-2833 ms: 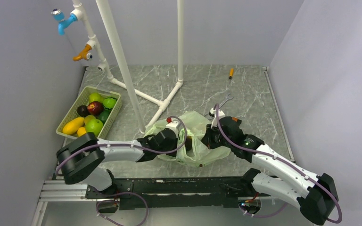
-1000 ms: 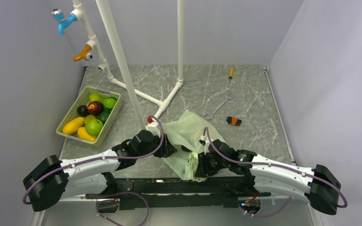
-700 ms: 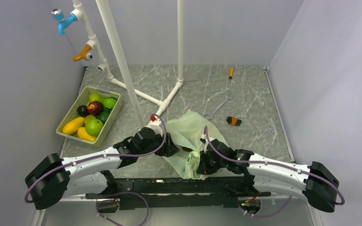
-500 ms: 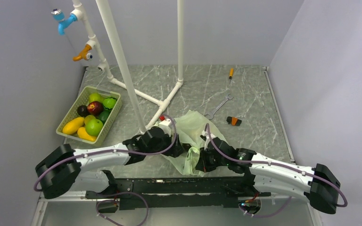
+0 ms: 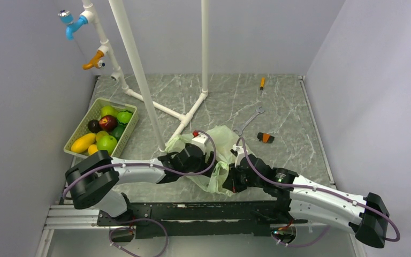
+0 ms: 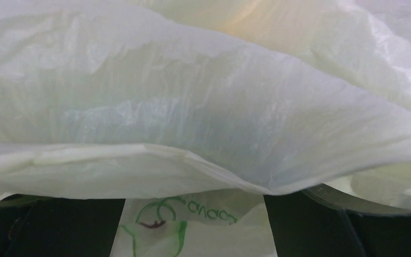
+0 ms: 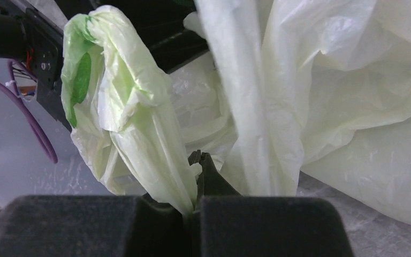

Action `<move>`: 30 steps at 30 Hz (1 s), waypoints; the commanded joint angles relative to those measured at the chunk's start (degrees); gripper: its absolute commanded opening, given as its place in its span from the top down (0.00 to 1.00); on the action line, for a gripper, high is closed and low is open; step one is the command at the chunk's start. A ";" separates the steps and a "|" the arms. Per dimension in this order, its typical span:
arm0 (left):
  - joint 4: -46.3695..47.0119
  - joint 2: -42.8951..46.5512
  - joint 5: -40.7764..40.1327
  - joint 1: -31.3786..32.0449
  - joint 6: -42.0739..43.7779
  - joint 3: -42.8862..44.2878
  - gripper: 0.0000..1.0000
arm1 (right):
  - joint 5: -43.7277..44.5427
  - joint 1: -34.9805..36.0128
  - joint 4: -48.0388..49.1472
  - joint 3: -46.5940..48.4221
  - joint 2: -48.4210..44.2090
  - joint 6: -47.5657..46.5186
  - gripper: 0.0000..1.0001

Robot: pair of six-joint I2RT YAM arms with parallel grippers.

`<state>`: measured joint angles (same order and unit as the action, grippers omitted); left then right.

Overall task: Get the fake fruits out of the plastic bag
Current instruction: Take out the fake fruit from the plastic bag.

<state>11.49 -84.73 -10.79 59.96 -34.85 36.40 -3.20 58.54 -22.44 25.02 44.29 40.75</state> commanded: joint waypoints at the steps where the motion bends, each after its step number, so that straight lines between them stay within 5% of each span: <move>1: 3.01 -2.94 -3.98 1.41 1.81 4.70 0.06 | 0.58 0.18 1.46 1.00 -0.25 -0.84 1.00; 9: 3.56 -10.28 -6.99 1.82 1.63 8.83 0.08 | 0.37 0.17 2.23 0.30 -0.57 -0.68 1.00; 14: 2.22 -11.10 -5.64 1.90 1.43 9.61 0.32 | 1.24 0.17 1.47 -0.03 -1.83 -0.26 1.00; 19: -0.57 -6.84 -2.86 2.00 1.73 8.79 0.54 | 1.21 0.17 1.51 -0.16 -2.14 -0.50 1.00; 30: -7.80 9.78 9.38 2.00 1.31 5.24 0.69 | 3.03 0.21 1.03 0.68 -2.54 -1.83 1.00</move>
<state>6.13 -80.58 -7.38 61.65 -33.61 42.61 -1.54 58.54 -22.72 24.64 42.68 39.86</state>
